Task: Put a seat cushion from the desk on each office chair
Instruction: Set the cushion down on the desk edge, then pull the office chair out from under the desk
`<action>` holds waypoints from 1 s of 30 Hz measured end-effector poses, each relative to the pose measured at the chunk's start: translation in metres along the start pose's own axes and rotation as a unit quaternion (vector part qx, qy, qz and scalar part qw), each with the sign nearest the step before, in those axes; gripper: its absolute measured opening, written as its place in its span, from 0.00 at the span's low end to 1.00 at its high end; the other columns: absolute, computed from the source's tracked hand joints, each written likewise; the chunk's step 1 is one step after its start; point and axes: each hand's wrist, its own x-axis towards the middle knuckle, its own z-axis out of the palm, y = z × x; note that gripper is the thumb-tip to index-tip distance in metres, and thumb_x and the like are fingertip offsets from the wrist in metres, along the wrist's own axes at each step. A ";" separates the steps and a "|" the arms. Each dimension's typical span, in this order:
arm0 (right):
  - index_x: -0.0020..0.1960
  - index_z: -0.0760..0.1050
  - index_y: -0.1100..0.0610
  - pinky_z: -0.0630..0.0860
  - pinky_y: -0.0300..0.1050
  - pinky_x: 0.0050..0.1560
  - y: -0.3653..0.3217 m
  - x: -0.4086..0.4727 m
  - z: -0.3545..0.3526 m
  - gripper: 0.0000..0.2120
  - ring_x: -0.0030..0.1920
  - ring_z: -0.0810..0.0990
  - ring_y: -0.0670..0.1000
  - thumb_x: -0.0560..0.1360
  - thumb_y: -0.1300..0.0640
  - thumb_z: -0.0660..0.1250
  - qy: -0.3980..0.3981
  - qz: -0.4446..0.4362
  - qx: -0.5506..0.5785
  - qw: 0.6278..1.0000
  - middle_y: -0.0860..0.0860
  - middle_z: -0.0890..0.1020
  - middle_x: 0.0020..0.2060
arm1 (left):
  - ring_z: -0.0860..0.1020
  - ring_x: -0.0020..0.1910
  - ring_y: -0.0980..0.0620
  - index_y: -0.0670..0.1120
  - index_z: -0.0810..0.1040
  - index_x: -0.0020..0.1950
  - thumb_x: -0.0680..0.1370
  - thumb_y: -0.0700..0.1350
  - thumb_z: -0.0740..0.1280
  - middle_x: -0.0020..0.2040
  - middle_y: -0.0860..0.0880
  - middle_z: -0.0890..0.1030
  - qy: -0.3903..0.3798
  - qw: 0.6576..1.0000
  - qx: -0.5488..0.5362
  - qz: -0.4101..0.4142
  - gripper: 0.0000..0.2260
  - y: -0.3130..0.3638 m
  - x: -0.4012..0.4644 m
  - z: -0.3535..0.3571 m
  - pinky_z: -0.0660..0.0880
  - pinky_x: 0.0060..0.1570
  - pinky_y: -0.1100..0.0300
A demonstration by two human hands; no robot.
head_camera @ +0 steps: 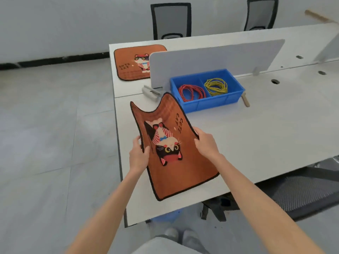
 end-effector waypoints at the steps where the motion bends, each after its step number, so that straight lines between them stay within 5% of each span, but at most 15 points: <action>1: 0.73 0.59 0.52 0.73 0.50 0.56 0.012 0.003 0.008 0.27 0.58 0.76 0.61 0.75 0.65 0.55 -0.025 0.008 -0.061 0.998 0.60 0.77 0.61 | 0.61 0.73 0.39 0.43 0.51 0.75 0.77 0.40 0.63 0.74 0.38 0.61 -0.022 0.996 0.080 -0.012 0.30 -0.012 0.001 0.006 0.63 0.71 0.47; 3: 0.74 0.52 0.54 0.71 0.53 0.59 0.035 0.003 0.023 0.30 0.63 0.71 0.61 0.75 0.65 0.56 -0.060 0.018 -0.155 0.986 0.62 0.68 0.66 | 0.44 0.76 0.37 0.45 0.40 0.76 0.76 0.42 0.65 0.76 0.37 0.43 -0.043 0.949 0.311 0.008 0.39 -0.032 -0.002 0.017 0.50 0.74 0.44; 5: 0.75 0.49 0.55 0.63 0.56 0.68 0.053 -0.001 0.031 0.31 0.71 0.59 0.62 0.75 0.64 0.57 -0.080 0.026 -0.229 0.970 0.62 0.55 0.73 | 0.38 0.75 0.38 0.47 0.43 0.76 0.77 0.44 0.64 0.76 0.38 0.40 -0.067 0.893 0.441 0.058 0.36 -0.045 -0.009 0.028 0.44 0.72 0.40; 8: 0.74 0.51 0.54 0.51 0.61 0.73 0.076 -0.010 0.037 0.30 0.75 0.46 0.61 0.74 0.65 0.56 -0.113 0.054 -0.271 0.954 0.62 0.47 0.75 | 0.46 0.76 0.40 0.47 0.55 0.74 0.78 0.46 0.60 0.77 0.41 0.51 -0.149 0.901 0.401 0.069 0.26 -0.049 -0.023 0.046 0.49 0.73 0.42; 11: 0.73 0.54 0.54 0.49 0.59 0.73 0.084 -0.021 0.024 0.27 0.75 0.46 0.60 0.76 0.62 0.55 -0.106 0.070 -0.227 0.966 0.60 0.51 0.75 | 0.57 0.75 0.43 0.45 0.61 0.73 0.79 0.44 0.59 0.75 0.44 0.61 -0.191 0.923 0.320 0.098 0.22 -0.038 -0.036 0.068 0.58 0.73 0.48; 18: 0.70 0.64 0.58 0.55 0.51 0.72 0.126 -0.089 -0.091 0.21 0.75 0.52 0.57 0.77 0.59 0.58 0.152 0.100 -0.126 0.975 0.58 0.60 0.73 | 0.68 0.69 0.50 0.45 0.68 0.68 0.79 0.43 0.58 0.69 0.48 0.72 -0.332 0.883 0.217 0.251 0.17 0.027 -0.072 0.145 0.64 0.68 0.59; 23: 0.69 0.63 0.65 0.53 0.52 0.73 0.190 -0.177 -0.133 0.22 0.73 0.56 0.61 0.75 0.63 0.60 0.337 0.298 -0.060 0.891 0.63 0.62 0.71 | 0.67 0.70 0.51 0.44 0.66 0.70 0.79 0.48 0.59 0.70 0.48 0.70 -0.486 0.789 0.192 0.322 0.20 0.071 -0.138 0.208 0.60 0.67 0.63; 27: 0.70 0.58 0.68 0.60 0.53 0.71 0.221 -0.211 -0.114 0.26 0.68 0.67 0.61 0.76 0.59 0.61 0.315 0.433 0.141 0.833 0.65 0.66 0.69 | 0.67 0.70 0.50 0.43 0.64 0.71 0.77 0.51 0.63 0.71 0.48 0.69 -0.550 0.724 0.239 0.340 0.25 0.077 -0.184 0.237 0.61 0.66 0.62; 28: 0.68 0.62 0.67 0.66 0.53 0.67 0.223 -0.214 -0.108 0.23 0.62 0.74 0.58 0.77 0.58 0.61 0.299 0.450 0.242 0.806 0.64 0.71 0.66 | 0.66 0.71 0.50 0.43 0.63 0.72 0.76 0.50 0.65 0.72 0.48 0.68 -0.538 0.716 0.264 0.359 0.26 0.075 -0.190 0.242 0.60 0.68 0.61; 30: 0.50 0.73 0.62 0.79 0.48 0.46 0.221 -0.215 -0.101 0.07 0.37 0.83 0.50 0.77 0.59 0.60 0.286 0.438 0.485 0.701 0.58 0.84 0.43 | 0.66 0.71 0.51 0.44 0.62 0.72 0.73 0.45 0.67 0.72 0.48 0.68 -0.506 0.714 0.293 0.385 0.29 0.068 -0.197 0.247 0.60 0.68 0.62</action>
